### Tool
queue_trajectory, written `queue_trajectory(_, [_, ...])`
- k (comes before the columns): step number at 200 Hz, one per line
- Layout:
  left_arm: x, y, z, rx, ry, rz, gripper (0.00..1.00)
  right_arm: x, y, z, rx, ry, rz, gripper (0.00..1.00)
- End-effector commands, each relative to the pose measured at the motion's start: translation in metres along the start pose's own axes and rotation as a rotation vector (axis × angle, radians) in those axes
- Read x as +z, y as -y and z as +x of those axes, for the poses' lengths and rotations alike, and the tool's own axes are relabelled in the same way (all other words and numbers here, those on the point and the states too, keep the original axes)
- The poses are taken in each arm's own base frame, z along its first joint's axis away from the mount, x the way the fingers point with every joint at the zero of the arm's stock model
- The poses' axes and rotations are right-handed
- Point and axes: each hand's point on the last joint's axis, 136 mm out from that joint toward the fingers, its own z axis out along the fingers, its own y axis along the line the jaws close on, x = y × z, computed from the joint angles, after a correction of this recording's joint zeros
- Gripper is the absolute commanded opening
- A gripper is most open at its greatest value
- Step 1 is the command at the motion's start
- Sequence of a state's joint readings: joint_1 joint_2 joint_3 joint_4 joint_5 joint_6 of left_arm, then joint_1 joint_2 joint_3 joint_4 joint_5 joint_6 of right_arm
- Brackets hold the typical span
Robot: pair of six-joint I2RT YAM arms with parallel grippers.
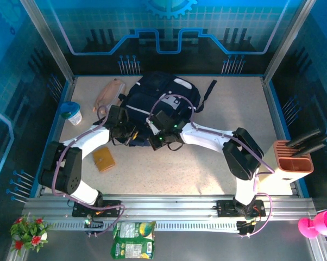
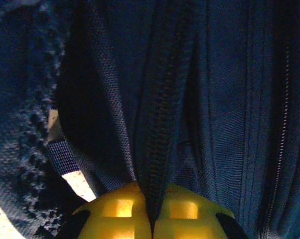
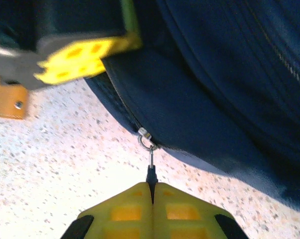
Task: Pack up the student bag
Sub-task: Zip the student bag at the top-center of the table.
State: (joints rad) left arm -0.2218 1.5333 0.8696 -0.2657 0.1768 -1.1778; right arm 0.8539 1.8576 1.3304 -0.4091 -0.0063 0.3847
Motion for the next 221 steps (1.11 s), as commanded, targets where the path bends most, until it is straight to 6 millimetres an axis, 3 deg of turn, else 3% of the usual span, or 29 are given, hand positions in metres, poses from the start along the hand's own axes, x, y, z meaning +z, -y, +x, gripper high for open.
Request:
queue_trajectory(1, [-0.015, 0.032, -0.012, 0.063, 0.039, 0.080, 0.00, -0.008, 0.036, 0.035, 0.052, -0.065, 0.133, 0.00])
queue_trajectory(33, [-0.024, 0.035, -0.015, 0.092, 0.054, 0.080, 0.00, -0.012, 0.085, 0.052, 0.138, -0.061, 0.264, 0.00])
queue_trajectory(115, [-0.029, 0.028, -0.004, 0.140, 0.008, 0.069, 0.00, -0.047, 0.193, -0.005, 0.320, 0.163, 0.411, 0.00])
queue_trajectory(148, [-0.028, 0.035, 0.002, 0.166, -0.037, 0.098, 0.00, -0.057, 0.233, 0.000, 0.449, 0.145, 0.535, 0.04])
queue_trajectory(170, [-0.027, 0.047, 0.009, 0.194, -0.079, 0.124, 0.00, -0.060, 0.232, 0.001, 0.501, 0.114, 0.489, 0.14])
queue_trajectory(194, [-0.022, 0.055, 0.020, 0.231, -0.116, 0.130, 0.00, -0.070, 0.205, -0.009, 0.442, 0.163, 0.347, 0.37])
queue_trajectory(221, [-0.013, 0.051, 0.031, 0.246, -0.135, 0.104, 0.02, -0.099, 0.183, -0.023, 0.404, 0.284, 0.230, 0.60])
